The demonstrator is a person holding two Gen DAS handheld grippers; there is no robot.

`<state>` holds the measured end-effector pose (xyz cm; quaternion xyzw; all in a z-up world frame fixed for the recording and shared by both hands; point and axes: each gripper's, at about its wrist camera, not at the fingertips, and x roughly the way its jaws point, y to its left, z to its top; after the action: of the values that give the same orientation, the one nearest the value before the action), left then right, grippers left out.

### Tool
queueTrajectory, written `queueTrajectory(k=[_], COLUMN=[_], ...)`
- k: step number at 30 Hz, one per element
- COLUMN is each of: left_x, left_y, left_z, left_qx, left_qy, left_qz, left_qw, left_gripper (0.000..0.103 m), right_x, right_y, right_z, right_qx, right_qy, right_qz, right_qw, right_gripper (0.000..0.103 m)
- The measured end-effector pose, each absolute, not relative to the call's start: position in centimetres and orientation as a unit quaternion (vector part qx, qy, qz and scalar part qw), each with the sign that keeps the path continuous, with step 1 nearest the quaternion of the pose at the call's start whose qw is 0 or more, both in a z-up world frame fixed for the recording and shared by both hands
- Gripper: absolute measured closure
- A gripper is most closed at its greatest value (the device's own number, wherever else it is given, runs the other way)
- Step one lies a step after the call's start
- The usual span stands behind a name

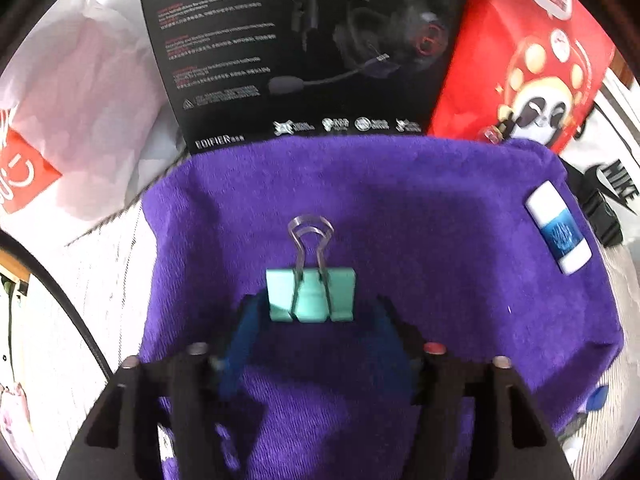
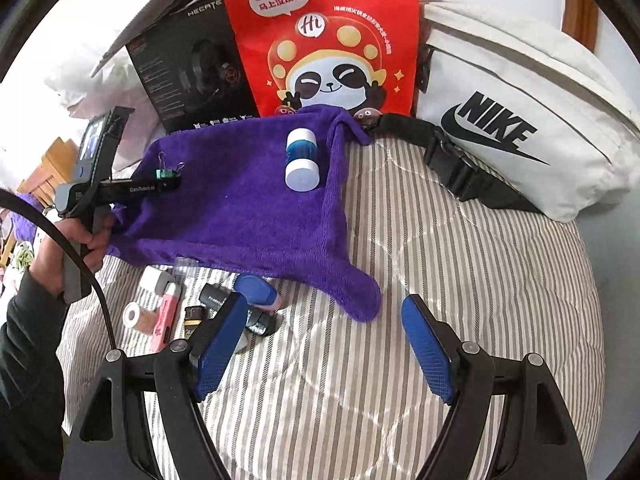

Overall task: Organize rigid objects
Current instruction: 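Move the left tool to the white tape roll and grasp it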

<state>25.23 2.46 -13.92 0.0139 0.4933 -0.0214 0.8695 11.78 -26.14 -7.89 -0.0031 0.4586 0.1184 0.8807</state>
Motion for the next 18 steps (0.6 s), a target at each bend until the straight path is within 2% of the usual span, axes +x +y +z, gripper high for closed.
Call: queueTrajectory(k=[8, 14, 18], left_x=[21.1, 14.9, 11.1], left_y=[3.3, 3.1, 1.1], left_z=[-12.9, -9.3, -9.0], left_qx=[-0.006, -0.033, -0.039], left_qy=[0.485, 0.45, 0.453], left_qz=[-0.022, -0.077, -0.102], left_qw=[0.874, 0.889, 0.885], left_gripper=[0.042, 0.042, 0.042], right_x=[9.6, 8.2, 7.4], right_y=[-26.2, -26.4, -26.3], right_z=[-7.1, -7.2, -7.4], right_qx=[0.008, 0.021, 0.025], right_qy=[0.449, 0.451, 0.454], right_qz=[0.119, 0.114, 0.112], right_qw=[0.885, 0.885, 0.883], right_gripper=[0.024, 0.024, 0.024])
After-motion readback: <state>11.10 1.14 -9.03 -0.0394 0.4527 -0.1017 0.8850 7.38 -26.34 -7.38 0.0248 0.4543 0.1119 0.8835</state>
